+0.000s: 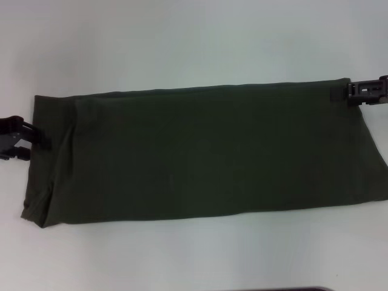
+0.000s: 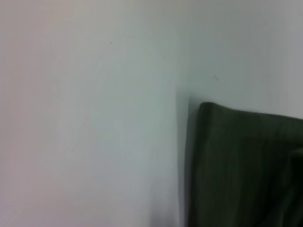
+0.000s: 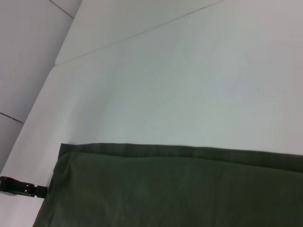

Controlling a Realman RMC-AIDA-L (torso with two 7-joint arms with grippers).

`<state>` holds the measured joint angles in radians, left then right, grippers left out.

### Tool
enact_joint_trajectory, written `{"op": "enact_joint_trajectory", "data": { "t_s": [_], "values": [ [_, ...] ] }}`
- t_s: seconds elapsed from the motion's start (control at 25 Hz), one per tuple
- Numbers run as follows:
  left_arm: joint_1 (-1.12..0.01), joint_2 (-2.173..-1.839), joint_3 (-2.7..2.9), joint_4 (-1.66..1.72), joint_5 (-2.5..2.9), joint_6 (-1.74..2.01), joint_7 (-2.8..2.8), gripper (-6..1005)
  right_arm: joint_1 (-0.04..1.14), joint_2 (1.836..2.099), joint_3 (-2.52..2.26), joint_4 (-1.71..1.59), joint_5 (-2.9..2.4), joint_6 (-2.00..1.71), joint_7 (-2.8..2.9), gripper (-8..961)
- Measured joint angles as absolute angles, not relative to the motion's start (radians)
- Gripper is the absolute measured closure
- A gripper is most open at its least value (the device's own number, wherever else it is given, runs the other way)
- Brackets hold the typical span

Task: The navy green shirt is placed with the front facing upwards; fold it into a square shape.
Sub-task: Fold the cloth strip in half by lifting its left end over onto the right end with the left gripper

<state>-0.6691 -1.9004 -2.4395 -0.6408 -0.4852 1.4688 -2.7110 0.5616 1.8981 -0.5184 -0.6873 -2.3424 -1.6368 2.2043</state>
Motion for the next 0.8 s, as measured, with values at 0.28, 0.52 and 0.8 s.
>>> {"op": "enact_joint_trajectory", "data": {
  "t_s": [0.28,0.52,0.8],
  "values": [
    [-0.679,-1.907,-2.439,-0.636,-0.485,1.48,-2.711,442,0.561,1.897,-0.518,-0.687,-2.342,-1.636,2.204,25],
    [-0.689,-1.911,-2.439,-0.629,-0.489,1.496,-2.712,448,0.559,1.896,-0.518,-0.687,-2.342,-1.636,2.204,25],
    [-0.701,-1.919,-2.447,-0.629,-0.494,1.523,-2.712,455,0.558,1.894,-0.519,-0.687,-2.343,-1.635,2.204,25]
  ]
}}
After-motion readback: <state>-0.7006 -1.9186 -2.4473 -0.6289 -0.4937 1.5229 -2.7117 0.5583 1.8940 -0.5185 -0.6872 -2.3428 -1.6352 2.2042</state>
